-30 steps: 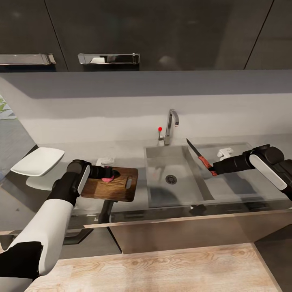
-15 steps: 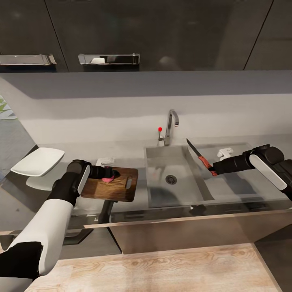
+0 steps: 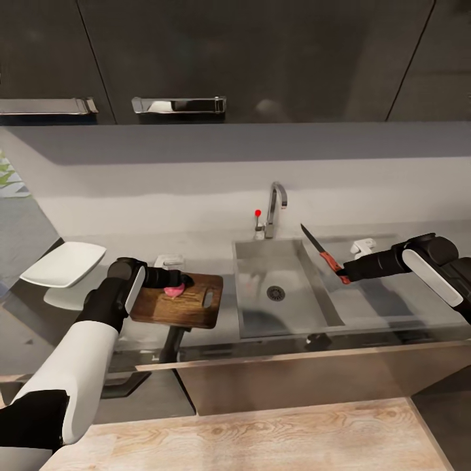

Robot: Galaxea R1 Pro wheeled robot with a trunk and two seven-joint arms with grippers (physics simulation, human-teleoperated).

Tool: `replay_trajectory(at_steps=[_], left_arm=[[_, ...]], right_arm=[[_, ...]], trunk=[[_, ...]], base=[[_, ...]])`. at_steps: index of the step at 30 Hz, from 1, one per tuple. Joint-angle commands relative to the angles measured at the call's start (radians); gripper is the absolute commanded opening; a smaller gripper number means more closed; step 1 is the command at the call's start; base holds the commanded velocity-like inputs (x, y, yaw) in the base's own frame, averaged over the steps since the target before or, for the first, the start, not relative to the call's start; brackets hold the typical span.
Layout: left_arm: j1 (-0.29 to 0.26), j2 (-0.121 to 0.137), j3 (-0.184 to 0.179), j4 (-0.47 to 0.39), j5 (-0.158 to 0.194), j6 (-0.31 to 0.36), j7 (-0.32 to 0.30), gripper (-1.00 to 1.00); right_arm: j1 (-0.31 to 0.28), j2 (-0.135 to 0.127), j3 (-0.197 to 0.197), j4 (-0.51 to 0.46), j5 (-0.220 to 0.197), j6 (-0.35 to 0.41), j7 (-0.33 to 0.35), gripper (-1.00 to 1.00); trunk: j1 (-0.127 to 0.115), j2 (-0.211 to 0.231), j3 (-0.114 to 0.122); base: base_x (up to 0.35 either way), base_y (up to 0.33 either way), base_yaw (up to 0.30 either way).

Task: In the kitchen, take the Vidalia onion out of the sink, dice it on the chopping board with the paring knife, put the diced onion into the bowl on the countertop, then place both the paring knife and the chopping board into the sink.

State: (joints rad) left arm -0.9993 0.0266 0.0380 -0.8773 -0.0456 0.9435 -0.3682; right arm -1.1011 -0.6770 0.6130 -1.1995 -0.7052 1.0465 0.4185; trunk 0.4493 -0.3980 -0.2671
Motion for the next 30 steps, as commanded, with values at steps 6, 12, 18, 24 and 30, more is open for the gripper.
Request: replay_trajectory(at_steps=[6,12,18,24,30], left_arm=[[-0.001,0.001,0.002,-0.002,-0.005,0.003,-0.006,1.00],[-0.001,0.001,0.002,-0.006,-0.005,0.003,-0.006,1.00],[-0.001,0.001,0.002,-0.006,-0.005,0.003,-0.006,1.00],[-0.001,0.001,0.002,-0.006,-0.005,0.003,-0.006,1.00],[-0.001,0.001,0.002,-0.008,-0.005,0.003,-0.006,1.00]], right_arm=[[-0.002,-0.001,0.002,0.000,0.009,0.001,0.011,-1.00],[-0.002,0.000,0.002,0.000,0.009,0.001,0.011,-1.00],[-0.002,0.001,0.002,0.000,0.009,0.001,0.011,-1.00],[-0.002,0.001,0.002,0.000,0.009,0.001,0.011,-1.00],[-0.002,0.001,0.002,0.000,0.009,0.001,0.011,-1.00]], trunk=[[0.001,-0.002,0.008],[0.001,-0.002,0.018],[0.001,-0.002,0.028],[0.001,-0.002,0.037],[0.001,-0.002,0.047]], base=[[0.000,0.000,0.000],[0.000,0.000,0.044],[0.000,0.000,0.086],[0.000,0.000,0.086],[0.000,0.000,0.085]])
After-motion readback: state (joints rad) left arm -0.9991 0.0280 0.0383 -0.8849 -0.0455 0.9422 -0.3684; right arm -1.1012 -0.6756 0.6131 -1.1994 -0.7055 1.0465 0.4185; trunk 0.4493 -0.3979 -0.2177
